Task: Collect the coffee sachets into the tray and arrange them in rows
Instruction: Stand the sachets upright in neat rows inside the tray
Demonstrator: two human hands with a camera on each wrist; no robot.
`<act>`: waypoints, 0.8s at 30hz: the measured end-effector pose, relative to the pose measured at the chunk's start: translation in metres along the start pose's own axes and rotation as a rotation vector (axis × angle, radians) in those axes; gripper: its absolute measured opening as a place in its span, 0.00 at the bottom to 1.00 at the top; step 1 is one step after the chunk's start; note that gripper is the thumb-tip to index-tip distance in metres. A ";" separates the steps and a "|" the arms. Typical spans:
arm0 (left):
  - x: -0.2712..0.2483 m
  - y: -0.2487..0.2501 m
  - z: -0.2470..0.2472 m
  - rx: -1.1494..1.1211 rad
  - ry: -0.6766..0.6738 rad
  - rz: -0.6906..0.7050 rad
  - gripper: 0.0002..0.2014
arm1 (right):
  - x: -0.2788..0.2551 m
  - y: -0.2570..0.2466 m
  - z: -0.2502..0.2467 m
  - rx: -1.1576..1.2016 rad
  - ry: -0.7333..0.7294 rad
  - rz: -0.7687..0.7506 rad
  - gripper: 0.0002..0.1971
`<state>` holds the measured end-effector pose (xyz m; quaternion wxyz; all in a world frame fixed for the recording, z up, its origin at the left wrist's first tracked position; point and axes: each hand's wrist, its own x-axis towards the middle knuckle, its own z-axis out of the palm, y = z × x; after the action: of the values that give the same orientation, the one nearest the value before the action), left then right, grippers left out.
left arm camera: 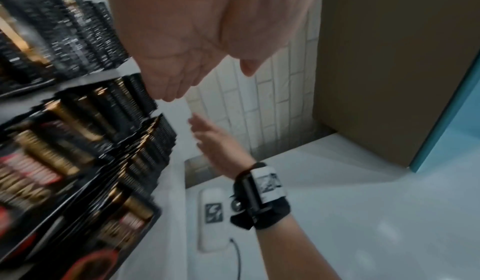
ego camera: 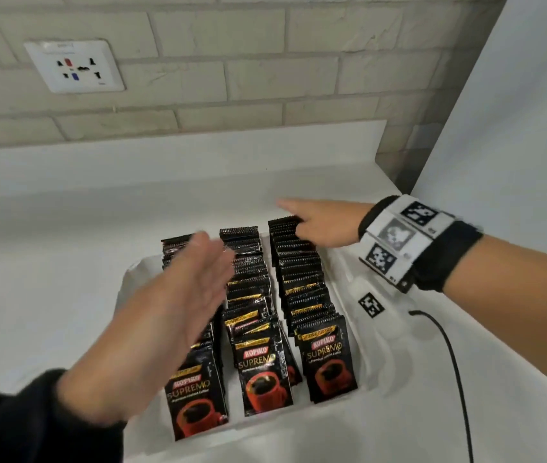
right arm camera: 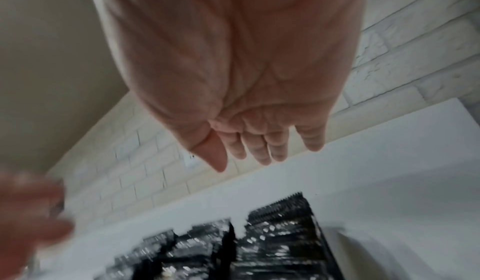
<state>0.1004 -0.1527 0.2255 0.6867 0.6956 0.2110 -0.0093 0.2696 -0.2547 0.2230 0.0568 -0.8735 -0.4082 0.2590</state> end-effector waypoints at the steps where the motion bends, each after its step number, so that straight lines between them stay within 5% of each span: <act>1: -0.004 -0.008 0.002 0.074 -0.068 -0.040 0.22 | -0.007 0.000 -0.003 0.035 0.051 -0.011 0.29; 4: -0.002 -0.025 0.017 0.124 -0.151 -0.252 0.19 | -0.036 0.006 0.000 0.095 0.117 -0.027 0.26; 8: -0.018 -0.044 0.019 0.388 -0.332 -0.216 0.05 | -0.076 0.018 0.030 0.043 -0.003 -0.014 0.12; 11: -0.009 -0.049 0.032 0.628 -0.253 -0.047 0.04 | -0.089 0.023 0.054 0.022 0.007 -0.021 0.17; 16: 0.000 -0.053 0.041 0.845 -0.123 0.172 0.18 | -0.089 0.020 0.074 -0.048 0.094 -0.044 0.26; 24: 0.000 -0.035 -0.009 0.791 0.044 0.220 0.11 | -0.090 0.018 0.077 -0.101 0.125 -0.043 0.14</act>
<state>0.0875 -0.1451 0.1923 0.3587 0.9243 0.1304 -0.0014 0.1954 -0.3421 0.1880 0.0439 -0.8809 -0.4349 0.1816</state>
